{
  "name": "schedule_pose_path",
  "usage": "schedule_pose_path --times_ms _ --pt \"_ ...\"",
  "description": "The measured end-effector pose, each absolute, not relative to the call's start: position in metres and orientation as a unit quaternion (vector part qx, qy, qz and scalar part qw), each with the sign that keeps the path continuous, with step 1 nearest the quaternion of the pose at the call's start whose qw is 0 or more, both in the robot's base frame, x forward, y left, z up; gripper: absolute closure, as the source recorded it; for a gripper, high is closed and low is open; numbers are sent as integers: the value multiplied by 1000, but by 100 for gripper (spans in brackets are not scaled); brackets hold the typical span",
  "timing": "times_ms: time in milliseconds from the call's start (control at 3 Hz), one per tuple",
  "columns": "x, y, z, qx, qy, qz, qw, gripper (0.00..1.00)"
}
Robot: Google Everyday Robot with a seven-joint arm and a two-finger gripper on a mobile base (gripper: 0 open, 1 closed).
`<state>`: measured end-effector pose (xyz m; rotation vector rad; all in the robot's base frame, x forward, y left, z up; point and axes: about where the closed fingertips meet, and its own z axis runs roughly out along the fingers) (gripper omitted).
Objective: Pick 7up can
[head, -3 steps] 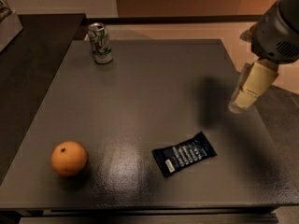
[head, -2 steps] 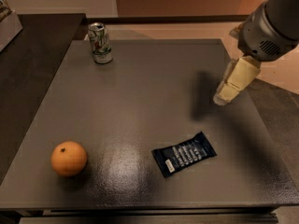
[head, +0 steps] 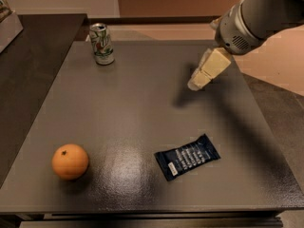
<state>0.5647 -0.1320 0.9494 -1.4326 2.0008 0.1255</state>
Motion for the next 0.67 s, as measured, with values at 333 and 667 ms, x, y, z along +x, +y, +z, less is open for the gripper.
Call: schedule_pose_path --times_ms 333,667 --pt "589 -105 954 -530 763 77 362 0" --pt "610 -76 952 -509 767 95 378 0"
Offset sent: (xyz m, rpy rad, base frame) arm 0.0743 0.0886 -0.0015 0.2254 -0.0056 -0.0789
